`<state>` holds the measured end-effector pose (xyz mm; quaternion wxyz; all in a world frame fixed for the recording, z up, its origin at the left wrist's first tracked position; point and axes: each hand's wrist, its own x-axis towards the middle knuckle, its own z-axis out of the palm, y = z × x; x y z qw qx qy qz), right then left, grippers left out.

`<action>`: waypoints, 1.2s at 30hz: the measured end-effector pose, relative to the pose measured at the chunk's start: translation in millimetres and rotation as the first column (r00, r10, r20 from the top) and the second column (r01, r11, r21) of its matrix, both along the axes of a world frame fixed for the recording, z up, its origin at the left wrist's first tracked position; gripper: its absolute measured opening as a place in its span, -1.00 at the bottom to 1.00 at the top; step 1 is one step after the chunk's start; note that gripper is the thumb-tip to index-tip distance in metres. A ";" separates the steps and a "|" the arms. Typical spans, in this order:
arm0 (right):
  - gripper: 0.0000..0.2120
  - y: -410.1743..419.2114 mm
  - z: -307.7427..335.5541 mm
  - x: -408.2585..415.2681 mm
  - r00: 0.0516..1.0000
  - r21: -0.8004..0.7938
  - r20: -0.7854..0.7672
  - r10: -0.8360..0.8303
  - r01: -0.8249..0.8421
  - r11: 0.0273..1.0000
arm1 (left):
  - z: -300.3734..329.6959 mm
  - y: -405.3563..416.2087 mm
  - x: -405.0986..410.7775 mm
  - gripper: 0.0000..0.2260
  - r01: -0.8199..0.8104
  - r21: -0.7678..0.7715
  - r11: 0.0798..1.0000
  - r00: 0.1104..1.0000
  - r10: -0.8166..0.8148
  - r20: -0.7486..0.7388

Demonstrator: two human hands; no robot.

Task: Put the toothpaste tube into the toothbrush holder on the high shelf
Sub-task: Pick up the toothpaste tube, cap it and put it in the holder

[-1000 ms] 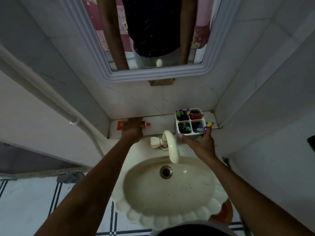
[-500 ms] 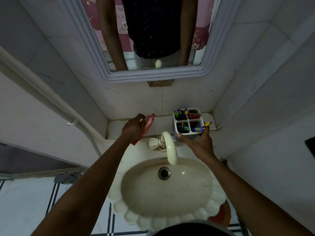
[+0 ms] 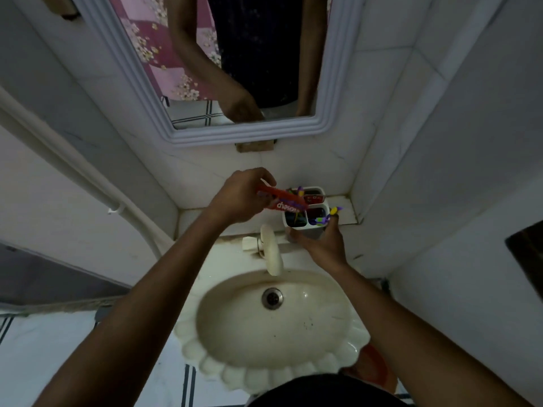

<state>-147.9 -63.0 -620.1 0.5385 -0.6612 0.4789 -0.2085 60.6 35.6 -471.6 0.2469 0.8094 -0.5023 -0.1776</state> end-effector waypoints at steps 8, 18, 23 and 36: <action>0.00 -3.2 7.3 -1.1 1.000 0.004 0.019 0.009 -0.009 1.000 | -1.2 -20.1 -44.0 -0.79 0.073 -0.045 0.996 0.972 -0.061 0.226; 0.07 -1.7 10.4 -0.8 1.000 0.000 -0.020 0.001 -0.001 1.000 | -33.7 -23.5 -49.4 -0.83 0.047 -0.020 0.999 0.965 -0.040 0.259; 0.27 3.4 11.8 2.5 0.997 -0.025 -0.079 -0.019 0.017 1.000 | -41.5 -27.8 -44.9 -0.77 0.041 -0.013 0.999 0.950 -0.035 0.310; 0.20 9.7 9.8 16.0 0.991 -0.121 -0.026 -0.130 0.126 0.985 | -62.3 -9.1 -32.3 -0.81 -0.148 -0.149 0.978 0.989 0.146 -0.022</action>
